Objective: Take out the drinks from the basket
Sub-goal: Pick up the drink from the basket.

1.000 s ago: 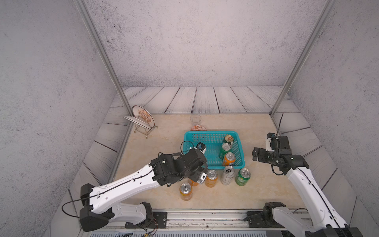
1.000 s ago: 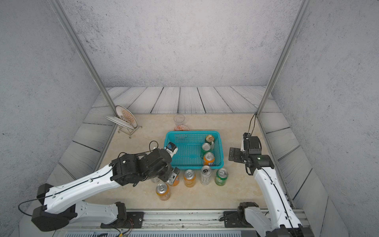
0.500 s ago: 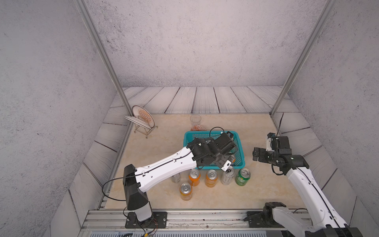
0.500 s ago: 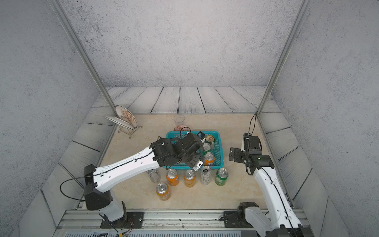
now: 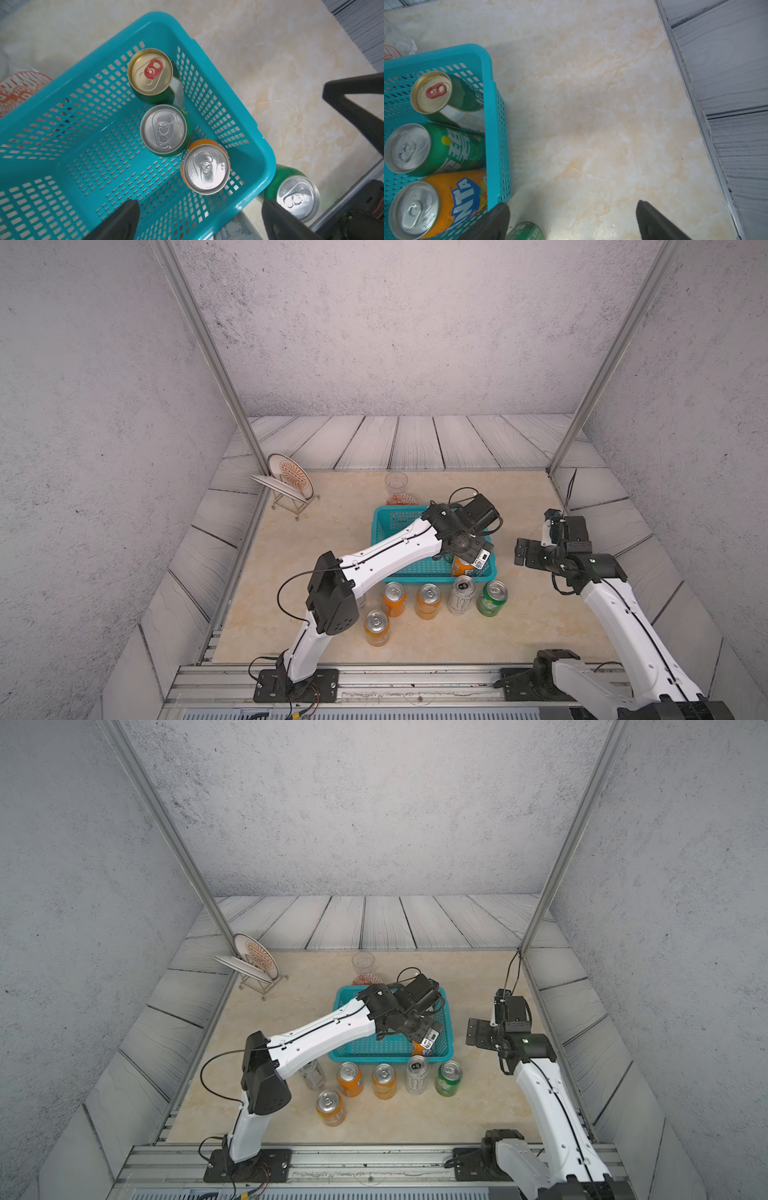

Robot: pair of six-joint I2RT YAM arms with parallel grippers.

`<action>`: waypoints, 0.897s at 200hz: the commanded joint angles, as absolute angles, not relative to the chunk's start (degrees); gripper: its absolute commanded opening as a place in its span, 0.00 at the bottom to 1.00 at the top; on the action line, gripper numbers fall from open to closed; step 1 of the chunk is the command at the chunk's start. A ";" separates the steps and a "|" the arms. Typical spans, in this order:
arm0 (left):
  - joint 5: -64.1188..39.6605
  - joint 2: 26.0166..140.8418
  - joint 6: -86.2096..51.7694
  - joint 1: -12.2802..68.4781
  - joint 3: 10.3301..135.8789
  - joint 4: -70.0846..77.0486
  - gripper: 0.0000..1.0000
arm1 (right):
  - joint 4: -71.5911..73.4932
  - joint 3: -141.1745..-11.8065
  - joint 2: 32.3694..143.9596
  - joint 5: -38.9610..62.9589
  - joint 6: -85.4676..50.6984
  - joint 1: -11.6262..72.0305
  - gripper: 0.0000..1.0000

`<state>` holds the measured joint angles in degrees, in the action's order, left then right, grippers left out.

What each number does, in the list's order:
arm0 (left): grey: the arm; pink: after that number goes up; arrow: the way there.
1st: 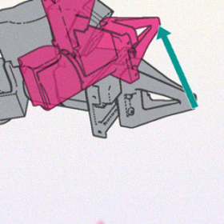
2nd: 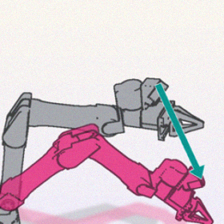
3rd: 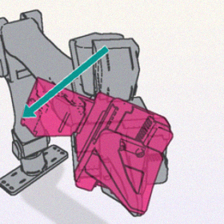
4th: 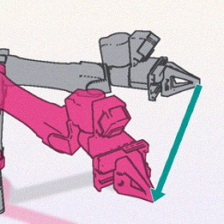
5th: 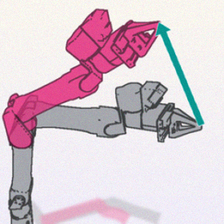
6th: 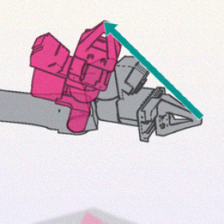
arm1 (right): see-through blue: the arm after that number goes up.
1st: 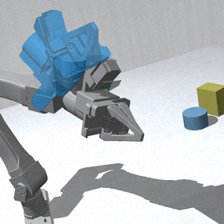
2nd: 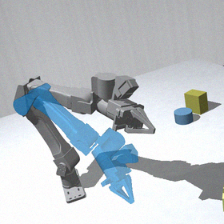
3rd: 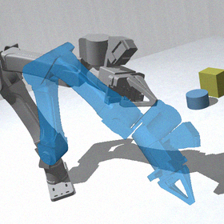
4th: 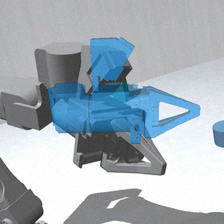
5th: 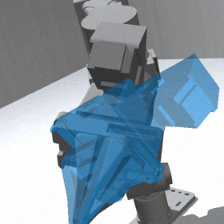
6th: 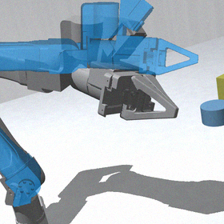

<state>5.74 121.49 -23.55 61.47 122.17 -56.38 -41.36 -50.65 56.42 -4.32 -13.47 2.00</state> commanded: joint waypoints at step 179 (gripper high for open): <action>4.72 140.45 -24.98 60.49 136.07 -65.67 0.84 | -41.73 -50.00 55.81 -5.71 -14.15 1.46 0.99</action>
<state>4.21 139.48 -25.76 60.80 134.54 -63.81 -41.39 -50.39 56.40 -4.91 -13.50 1.67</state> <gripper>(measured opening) 0.862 0.994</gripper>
